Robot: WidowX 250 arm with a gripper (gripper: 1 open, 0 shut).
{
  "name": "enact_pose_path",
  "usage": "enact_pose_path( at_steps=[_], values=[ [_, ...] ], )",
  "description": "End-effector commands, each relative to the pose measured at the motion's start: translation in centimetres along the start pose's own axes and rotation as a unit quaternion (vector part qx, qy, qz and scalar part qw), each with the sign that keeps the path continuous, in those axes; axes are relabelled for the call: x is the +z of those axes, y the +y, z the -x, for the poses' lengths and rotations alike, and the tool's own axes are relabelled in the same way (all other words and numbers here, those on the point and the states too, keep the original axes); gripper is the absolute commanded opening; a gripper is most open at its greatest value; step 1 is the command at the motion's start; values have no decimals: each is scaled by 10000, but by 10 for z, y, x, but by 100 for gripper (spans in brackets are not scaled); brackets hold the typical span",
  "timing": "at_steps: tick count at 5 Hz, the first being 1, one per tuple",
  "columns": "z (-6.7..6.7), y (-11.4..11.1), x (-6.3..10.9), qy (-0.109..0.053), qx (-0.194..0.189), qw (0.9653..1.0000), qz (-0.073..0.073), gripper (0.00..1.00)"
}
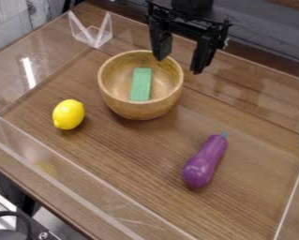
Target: Put the purple eggplant in the brown bowl
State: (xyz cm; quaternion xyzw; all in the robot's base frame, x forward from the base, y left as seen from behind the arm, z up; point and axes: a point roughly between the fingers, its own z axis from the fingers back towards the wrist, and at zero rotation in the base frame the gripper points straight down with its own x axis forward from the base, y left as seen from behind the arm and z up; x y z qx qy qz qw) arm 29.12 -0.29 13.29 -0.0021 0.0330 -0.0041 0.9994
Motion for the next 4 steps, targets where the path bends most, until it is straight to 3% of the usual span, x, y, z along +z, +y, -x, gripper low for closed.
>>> enact_pose_path(
  at_steps=[1, 2, 3, 4],
  values=[
    [3, -2, -9, 114, -7, 9999, 8, 100],
    [20, -15, -27, 198, -147, 9997, 75, 100],
    [35, -31, -37, 98, -295, 9994, 159, 100],
    [42, -45, -42, 8, -416, 9989, 212, 100]
  ],
)
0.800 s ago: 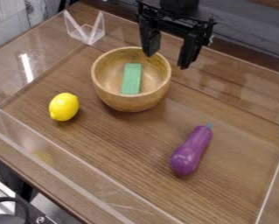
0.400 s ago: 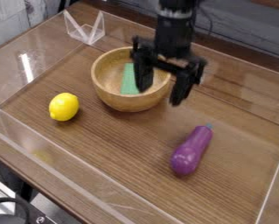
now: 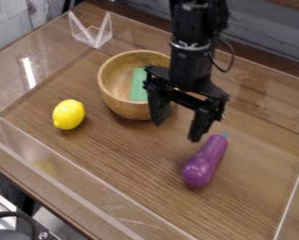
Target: Put the purple eggplant in the brown bowl
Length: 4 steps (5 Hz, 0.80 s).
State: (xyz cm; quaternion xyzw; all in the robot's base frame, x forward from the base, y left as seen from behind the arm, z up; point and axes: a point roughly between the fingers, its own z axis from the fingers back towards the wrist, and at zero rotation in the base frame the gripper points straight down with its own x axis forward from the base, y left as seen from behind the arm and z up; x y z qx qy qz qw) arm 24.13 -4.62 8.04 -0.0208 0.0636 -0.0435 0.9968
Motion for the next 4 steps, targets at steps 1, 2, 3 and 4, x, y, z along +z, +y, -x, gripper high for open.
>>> enact_pose_path(
  at_steps=[1, 2, 3, 4],
  values=[
    [-1, -12, 11, -402, -100, 9991, 73, 100],
    [0, -22, 7, -507, -152, 9985, 138, 100],
    [0, -29, 1, -598, -168, 9979, 201, 100],
    [-2, -34, -6, -671, -185, 9973, 251, 100]
  ],
)
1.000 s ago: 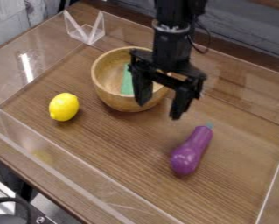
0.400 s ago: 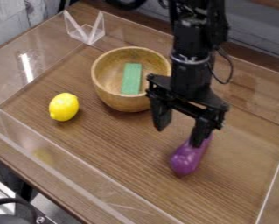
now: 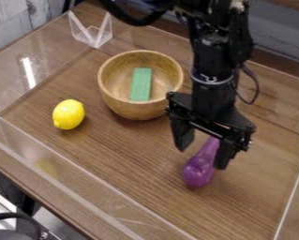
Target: Put the purple eggplant in the brown bowl
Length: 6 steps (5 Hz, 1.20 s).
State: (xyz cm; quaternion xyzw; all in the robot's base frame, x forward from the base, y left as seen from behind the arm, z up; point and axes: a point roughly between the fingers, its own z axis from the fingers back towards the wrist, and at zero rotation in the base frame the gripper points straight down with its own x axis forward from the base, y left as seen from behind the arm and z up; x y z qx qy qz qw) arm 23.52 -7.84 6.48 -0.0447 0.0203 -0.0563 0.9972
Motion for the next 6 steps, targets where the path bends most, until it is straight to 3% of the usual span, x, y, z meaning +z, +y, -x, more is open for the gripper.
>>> enact_pose_path(
  at_steps=[1, 6],
  values=[
    [-7, -5, 5, -277, -33, 9996, 77, 100],
    [-21, -7, -20, -463, 64, 9985, 285, 100]
  ],
)
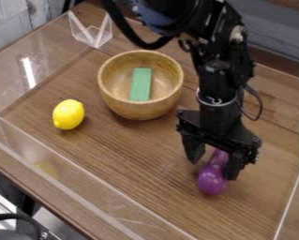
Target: Put the purple eggplant in the brown bowl
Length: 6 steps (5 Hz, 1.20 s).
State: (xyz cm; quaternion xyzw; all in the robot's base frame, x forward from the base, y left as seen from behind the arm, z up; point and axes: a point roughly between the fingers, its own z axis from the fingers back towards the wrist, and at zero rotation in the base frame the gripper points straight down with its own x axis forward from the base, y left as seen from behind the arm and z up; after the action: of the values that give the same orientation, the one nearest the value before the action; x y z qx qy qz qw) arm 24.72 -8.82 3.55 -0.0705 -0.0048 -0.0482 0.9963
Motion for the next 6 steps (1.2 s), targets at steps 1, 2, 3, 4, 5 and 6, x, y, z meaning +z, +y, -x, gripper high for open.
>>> enact_pose_path(
  at_steps=[1, 2, 3, 4, 5, 6],
  values=[
    [-12, 0, 7, -240, 40, 9997, 67, 100],
    [-17, 3, 7, -295, 89, 9995, 90, 100],
    [-21, 5, 6, -326, 133, 9993, 111, 100],
    [-24, 8, 6, -356, 172, 9991, 128, 100],
    [-25, 10, 5, -370, 209, 9990, 138, 100],
    [-25, 11, 5, -371, 238, 9989, 150, 100]
  ],
)
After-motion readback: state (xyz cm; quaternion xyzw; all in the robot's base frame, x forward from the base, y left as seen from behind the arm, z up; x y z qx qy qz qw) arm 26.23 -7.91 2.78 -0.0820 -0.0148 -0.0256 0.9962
